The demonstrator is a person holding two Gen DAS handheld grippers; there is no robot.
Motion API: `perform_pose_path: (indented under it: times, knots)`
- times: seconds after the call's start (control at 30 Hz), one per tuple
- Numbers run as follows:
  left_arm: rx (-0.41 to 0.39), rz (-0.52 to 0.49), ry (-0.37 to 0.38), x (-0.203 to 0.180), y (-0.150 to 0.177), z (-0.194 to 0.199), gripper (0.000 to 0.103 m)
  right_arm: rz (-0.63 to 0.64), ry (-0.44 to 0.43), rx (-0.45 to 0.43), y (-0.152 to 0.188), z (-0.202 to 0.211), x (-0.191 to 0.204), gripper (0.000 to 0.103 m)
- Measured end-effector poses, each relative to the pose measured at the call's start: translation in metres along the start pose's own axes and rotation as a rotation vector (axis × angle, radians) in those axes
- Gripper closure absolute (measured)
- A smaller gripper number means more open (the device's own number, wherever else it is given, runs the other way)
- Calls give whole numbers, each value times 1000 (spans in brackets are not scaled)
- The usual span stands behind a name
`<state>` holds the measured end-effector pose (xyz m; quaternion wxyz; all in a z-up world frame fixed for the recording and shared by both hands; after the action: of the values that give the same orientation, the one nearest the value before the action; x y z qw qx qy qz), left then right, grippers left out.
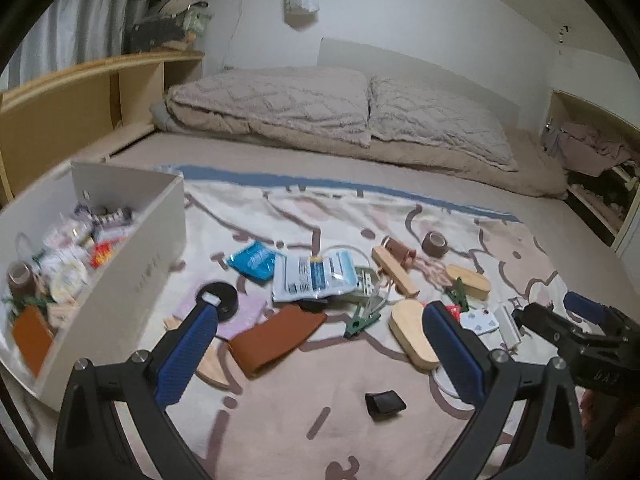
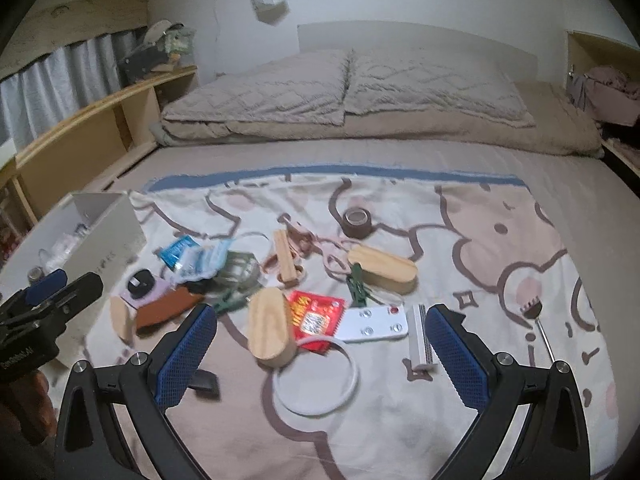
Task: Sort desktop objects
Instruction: 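Lower the left tool onto the black rubber piece and close it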
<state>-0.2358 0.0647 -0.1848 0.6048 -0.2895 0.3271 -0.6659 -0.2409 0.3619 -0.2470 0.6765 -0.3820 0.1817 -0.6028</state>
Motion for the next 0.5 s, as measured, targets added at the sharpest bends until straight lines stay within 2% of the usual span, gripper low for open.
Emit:
perform_pose_path:
  times: [0.17,0.5]
  knots:
    - [34,2,-31,-2,25,-25,0,21,44,50,23,-24,-11,0]
    - [105,-53,-14,-18,62,-56,0,-5,93,169,63,-57,-34,0]
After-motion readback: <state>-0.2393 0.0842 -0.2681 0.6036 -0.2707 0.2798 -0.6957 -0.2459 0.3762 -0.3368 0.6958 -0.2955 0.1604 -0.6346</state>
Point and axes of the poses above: each gripper's, at about its wrist camera, not at the fingertips, and z roughly against the way its jaws point, x to its left, y to its underside, the point moved 10 cm from there along -z, roughly the way its jaws point, and after that the axes turned 6 degrees about -y, right-handed, at the moved point
